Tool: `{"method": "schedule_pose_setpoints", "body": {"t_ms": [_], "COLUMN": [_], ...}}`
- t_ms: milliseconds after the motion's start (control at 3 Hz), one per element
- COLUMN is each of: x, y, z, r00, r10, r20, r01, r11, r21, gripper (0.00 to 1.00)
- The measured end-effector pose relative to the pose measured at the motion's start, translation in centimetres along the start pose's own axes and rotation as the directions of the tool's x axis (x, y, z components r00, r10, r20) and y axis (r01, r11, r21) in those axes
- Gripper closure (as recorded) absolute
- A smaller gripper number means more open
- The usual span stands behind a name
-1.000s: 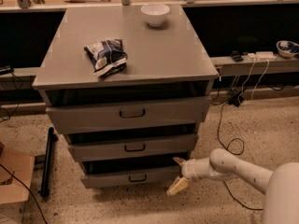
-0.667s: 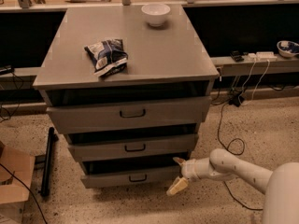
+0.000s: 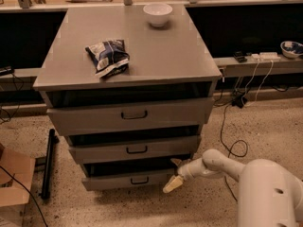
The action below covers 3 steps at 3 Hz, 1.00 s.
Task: Open bottom drawer
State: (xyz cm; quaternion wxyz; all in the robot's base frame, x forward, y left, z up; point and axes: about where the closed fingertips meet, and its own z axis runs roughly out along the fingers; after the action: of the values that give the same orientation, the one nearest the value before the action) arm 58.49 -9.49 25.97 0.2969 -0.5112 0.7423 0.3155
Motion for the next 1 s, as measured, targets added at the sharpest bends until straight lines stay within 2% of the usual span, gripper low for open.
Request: {"method": "schedule_pose_setpoints", "body": {"t_ms": [333, 667, 1000], "x": [1.6, 3.2, 4.2], "y": [-2.4, -4.7, -4.9], "z": [2.3, 4.9, 6.0], "r00": [1.0, 0.999, 0.996], "r10": [0.013, 0.015, 0.026], "r20": [-0.023, -0.05, -0.086], "r01": [-0.013, -0.016, -0.032], "r11": [0.9999, 0.9996, 0.9974], "r21": [0.008, -0.023, -0.065], "gripper": [0.0, 0.03, 0.26]}}
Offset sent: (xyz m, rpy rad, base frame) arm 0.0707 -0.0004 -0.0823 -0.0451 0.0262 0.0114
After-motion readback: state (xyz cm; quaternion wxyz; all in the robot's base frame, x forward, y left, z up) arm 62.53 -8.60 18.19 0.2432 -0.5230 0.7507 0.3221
